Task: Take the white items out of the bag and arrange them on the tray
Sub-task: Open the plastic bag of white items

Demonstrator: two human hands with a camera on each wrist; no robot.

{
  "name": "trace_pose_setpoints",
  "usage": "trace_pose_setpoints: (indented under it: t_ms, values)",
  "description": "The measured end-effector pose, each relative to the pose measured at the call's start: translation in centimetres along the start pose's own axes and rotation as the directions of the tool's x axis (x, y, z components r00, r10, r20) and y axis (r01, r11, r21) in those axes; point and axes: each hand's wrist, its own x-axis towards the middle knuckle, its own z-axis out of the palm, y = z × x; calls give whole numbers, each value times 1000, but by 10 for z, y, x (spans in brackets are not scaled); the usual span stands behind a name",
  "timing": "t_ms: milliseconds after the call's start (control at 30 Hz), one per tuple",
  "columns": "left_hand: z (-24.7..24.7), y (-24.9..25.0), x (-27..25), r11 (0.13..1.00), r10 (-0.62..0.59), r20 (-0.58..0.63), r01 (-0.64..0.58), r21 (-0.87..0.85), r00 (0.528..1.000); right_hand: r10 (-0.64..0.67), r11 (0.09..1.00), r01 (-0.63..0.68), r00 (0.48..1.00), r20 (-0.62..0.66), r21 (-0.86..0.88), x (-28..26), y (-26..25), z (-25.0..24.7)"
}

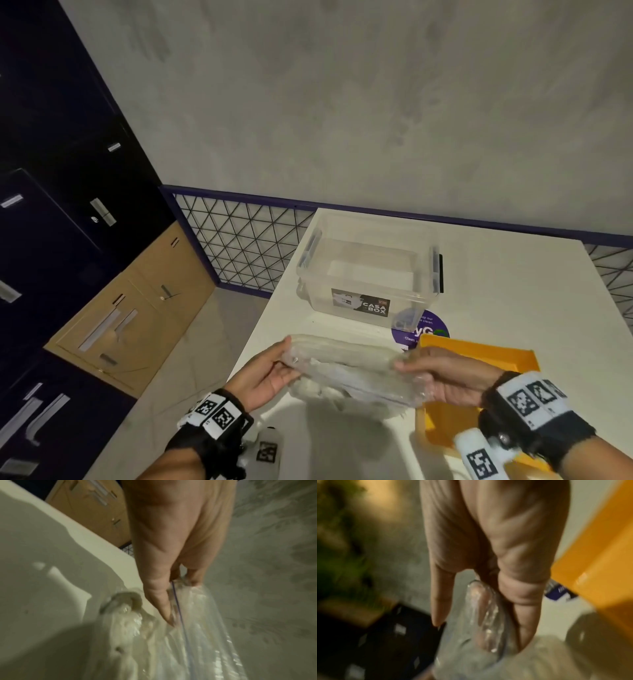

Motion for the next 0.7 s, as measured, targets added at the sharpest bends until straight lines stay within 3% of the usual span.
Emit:
trace_pose_setpoints:
  t_ms: [67, 100, 133, 200, 267, 367, 433, 500, 567, 633, 700]
  values:
    - [1, -5, 4, 995, -14, -15, 12, -104, 1000, 8, 915, -50, 995, -104, -400, 5, 8, 3]
    - [0, -9, 6, 990, -14, -8, 13, -139, 1000, -38, 886, -38, 987, -154, -463, 9, 11, 4]
    - [1, -11, 5, 989, -21, 25, 24, -143, 999, -80, 916, -7, 977, -199, -402, 12, 11, 4]
    - [4, -11, 0, 991, -63, 162, 81, -110, 985, -103, 993, 86, 961, -257, -75, 10, 6, 5]
    - [1, -11, -6, 995, -84, 214, 94, -34, 973, -92, 952, 160, 962, -255, 260, 3, -1, 6]
    - [-7, -6, -8, 953, -114, 236, 39, 300, 965, -93, 866, 195, 968, -234, 460, 3, -7, 6]
    - [-17, -5, 0, 861, -163, 161, 61, 504, 973, -82, 850, 189, 969, -232, 491, 10, -7, 9]
    - [-21, -3, 4, 798, -77, 47, 33, 602, 996, -101, 842, 178, 979, -175, 510, 16, -4, 15]
    - [-19, -1, 9, 832, 23, 4, -22, 555, 1000, -155, 826, 161, 986, -56, 541, 19, -1, 19]
    - [-18, 1, 13, 903, 60, -37, -38, 429, 997, -140, 874, 98, 989, 53, 476, 17, -3, 23]
    - [-14, -1, 16, 971, 78, -66, -61, 233, 995, -66, 992, 66, 998, -10, 110, 20, 0, 22]
